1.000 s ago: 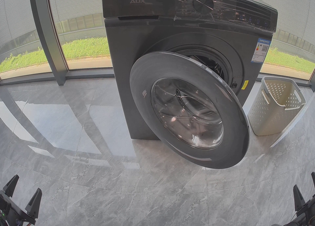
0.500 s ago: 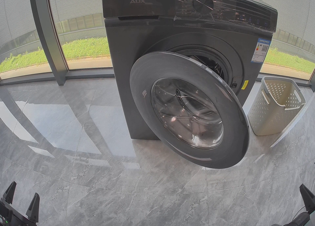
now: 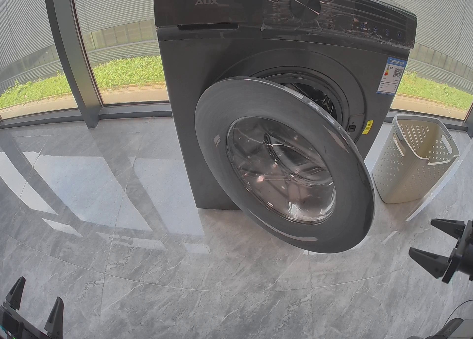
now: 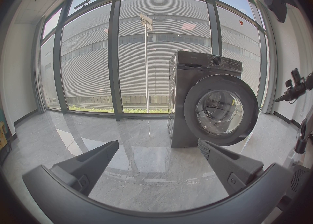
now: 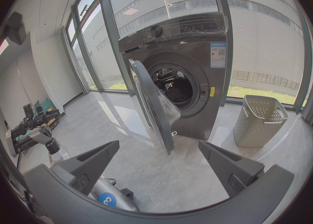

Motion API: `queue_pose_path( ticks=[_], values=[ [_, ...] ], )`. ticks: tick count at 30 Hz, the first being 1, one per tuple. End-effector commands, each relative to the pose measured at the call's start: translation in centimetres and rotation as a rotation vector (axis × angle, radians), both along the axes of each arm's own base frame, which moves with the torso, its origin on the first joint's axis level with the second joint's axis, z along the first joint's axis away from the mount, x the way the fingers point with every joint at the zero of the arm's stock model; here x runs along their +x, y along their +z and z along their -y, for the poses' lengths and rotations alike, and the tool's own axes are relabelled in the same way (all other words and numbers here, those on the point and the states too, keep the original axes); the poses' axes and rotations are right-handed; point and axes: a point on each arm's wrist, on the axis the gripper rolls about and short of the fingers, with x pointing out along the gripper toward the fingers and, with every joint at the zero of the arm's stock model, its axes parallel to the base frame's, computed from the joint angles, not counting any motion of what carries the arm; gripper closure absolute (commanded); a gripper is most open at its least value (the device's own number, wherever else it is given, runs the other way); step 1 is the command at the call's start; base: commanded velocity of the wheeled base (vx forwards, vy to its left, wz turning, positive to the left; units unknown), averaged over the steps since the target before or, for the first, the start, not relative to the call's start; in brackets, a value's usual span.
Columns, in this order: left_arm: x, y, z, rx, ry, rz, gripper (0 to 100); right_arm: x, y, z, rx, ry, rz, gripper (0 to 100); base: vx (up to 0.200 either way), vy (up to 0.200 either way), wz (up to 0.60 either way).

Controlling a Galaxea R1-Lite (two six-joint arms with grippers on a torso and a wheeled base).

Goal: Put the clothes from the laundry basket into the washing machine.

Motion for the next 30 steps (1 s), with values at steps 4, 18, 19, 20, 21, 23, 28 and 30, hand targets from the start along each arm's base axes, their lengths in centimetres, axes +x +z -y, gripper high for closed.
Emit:
queue_pose_path(
  ticks=[4,18,19,20,21,23,28,30],
  values=[
    [-0.1,-0.6,0.0,0.014,-0.007,-0.005,0,7.7,-2.3,-1.1,-0.022,0.024,-0.159,0,0.0,0.0,0.0],
    [-0.1,-0.6,0.0,0.008,-0.007,-0.005,0,12.9,-3.0,-2.4,-0.023,0.028,-0.195,0,0.0,0.0,0.0],
    [-0.1,-0.6,0.0,0.006,-0.007,-0.006,0,13.1,-3.0,-2.4,-0.025,0.008,-0.192,0,0.0,0.0,0.0],
    [-0.1,-0.6,0.0,0.005,-0.006,-0.006,0,13.4,-2.8,-2.4,-0.026,-0.006,-0.185,0,0.0,0.0,0.0],
    [-0.1,-0.6,0.0,0.005,-0.004,-0.006,0,13.7,-2.6,-2.4,-0.024,-0.036,-0.173,0,0.0,0.0,0.0],
    [-0.1,-0.6,0.0,0.006,-0.006,-0.006,0,14.4,-2.3,-2.4,-0.02,-0.073,-0.152,0,0.0,0.0,0.0],
    [-0.1,-0.6,0.0,0.005,-0.001,-0.006,0,15.2,-1.3,-1.4,0.004,-0.145,-0.107,0,0.0,0.0,0.0],
    [-0.1,-0.6,0.0,0.003,-0.001,-0.006,0,15.2,-1.3,-0.5,0.005,-0.177,-0.105,0,0.0,0.0,0.0]
  ],
)
